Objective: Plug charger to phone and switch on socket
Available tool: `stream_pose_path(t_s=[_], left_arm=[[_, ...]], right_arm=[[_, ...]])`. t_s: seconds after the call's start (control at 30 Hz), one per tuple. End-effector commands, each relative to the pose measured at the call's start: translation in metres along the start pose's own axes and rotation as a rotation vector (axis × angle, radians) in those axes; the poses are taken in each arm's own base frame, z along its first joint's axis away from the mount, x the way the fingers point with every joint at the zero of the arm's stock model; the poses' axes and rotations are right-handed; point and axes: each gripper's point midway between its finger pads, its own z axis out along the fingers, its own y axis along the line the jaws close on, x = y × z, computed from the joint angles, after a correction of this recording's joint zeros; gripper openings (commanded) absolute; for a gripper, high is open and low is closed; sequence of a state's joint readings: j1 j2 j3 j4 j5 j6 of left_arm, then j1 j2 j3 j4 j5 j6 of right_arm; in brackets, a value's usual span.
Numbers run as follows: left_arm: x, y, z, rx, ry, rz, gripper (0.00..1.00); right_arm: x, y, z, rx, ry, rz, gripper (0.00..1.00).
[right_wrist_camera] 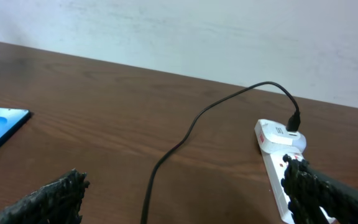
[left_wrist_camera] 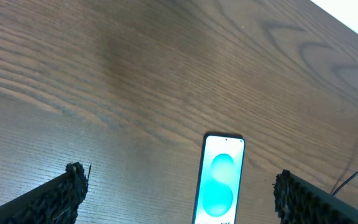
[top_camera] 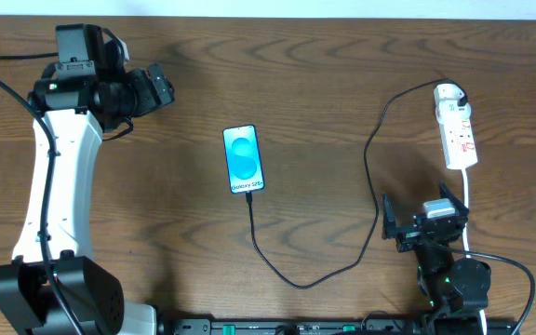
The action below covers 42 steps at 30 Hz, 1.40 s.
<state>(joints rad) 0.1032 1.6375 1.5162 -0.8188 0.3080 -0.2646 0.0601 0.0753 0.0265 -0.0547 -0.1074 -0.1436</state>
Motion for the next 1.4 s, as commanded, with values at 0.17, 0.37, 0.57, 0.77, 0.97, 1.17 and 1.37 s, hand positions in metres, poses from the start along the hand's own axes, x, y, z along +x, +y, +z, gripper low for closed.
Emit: stream_pose_path(t_s=[0.17,0.37,0.57,0.77,0.97,1.17,1.37], left_arm=[[-0.002,0.001,-0.004,-0.005,-0.011,0.005,0.98],[-0.002,0.001,-0.004,-0.005,-0.011,0.005,0.98],[-0.002,0.001,-0.004,-0.005,-0.011,0.005,0.98],[-0.002,0.001,-0.004,-0.005,-0.011,0.005,0.98],[-0.002,0.001,-0.004,-0.005,-0.011,0.005,0.98],[-0.004,0.013,-0.004,-0.073,-0.022,0.002,0.98],[-0.008,0.023,-0.007,-0.13,-0.046,0.002,0.98]], right_arm=[[0.003,-0.002,-0.002,0.014,-0.014,-0.012,0.99],[-0.002,-0.003,-0.003,0.017,-0.034,-0.014,0.99],[-0.002,-0.003,-0.003,0.017,-0.034,-0.014,0.99],[-0.002,-0.003,-0.003,0.017,-0.034,-0.014,0.99],[-0.002,-0.003,-0.003,0.017,-0.034,-0.014,0.99],[-0.002,-0.003,-0.003,0.017,-0.034,-0.014,0.99],[-0.002,-0.003,-0.003,0.017,-0.034,-0.014,0.99]])
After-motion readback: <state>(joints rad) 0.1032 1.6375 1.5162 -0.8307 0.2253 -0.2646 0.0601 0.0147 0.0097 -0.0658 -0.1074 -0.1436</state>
